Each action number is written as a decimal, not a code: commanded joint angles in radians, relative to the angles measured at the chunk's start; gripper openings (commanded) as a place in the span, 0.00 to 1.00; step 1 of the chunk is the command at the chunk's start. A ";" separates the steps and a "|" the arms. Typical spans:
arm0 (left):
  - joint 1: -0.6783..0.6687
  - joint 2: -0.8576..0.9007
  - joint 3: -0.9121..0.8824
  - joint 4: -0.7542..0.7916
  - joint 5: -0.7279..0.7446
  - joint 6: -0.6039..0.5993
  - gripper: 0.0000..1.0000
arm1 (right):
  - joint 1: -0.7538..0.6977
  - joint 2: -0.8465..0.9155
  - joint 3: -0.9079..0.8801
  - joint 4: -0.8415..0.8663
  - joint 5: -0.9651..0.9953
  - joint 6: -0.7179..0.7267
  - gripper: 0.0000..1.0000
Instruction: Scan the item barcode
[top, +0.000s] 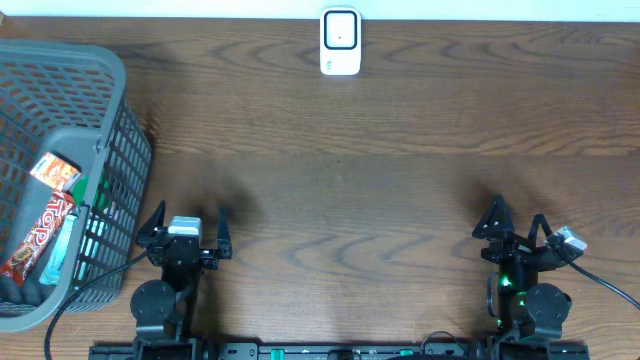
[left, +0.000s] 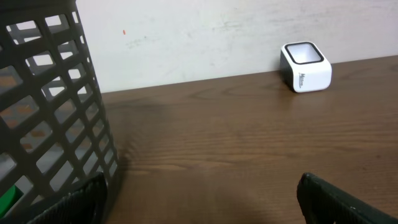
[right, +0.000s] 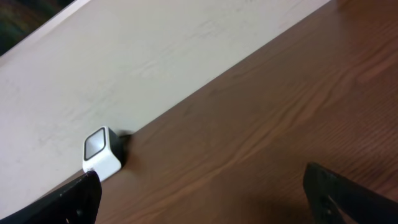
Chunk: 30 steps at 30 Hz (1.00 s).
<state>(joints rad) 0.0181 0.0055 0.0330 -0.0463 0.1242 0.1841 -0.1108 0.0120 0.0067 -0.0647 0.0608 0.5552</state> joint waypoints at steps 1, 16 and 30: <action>0.003 0.005 -0.028 -0.015 -0.009 0.009 0.98 | 0.007 -0.001 -0.001 -0.003 0.009 -0.013 0.99; 0.003 0.006 -0.028 -0.014 -0.010 0.009 0.98 | 0.007 -0.001 -0.001 -0.003 0.009 -0.013 0.99; 0.002 0.006 -0.028 0.010 0.014 -0.015 0.97 | 0.007 -0.001 -0.001 -0.003 0.009 -0.013 0.99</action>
<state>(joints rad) 0.0185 0.0059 0.0299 -0.0372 0.1211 0.1833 -0.1108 0.0120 0.0067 -0.0647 0.0605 0.5552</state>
